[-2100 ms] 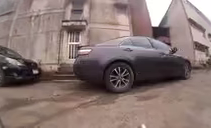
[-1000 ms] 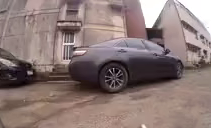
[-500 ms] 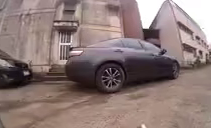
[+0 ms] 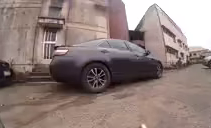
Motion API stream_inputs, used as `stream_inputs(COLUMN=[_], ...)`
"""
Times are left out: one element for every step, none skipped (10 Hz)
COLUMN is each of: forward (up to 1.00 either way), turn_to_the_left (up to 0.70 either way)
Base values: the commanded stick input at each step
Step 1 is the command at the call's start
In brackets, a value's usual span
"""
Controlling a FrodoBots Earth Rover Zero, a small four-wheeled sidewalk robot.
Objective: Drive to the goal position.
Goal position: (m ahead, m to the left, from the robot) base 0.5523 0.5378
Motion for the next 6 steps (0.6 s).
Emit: stream_inputs(forward=[0.0, 0.0, 0.0, 0.0, 0.0, 0.0], turn_to_the_left=[-0.7, -0.7, -0.7, -0.7, -0.7, -0.7])
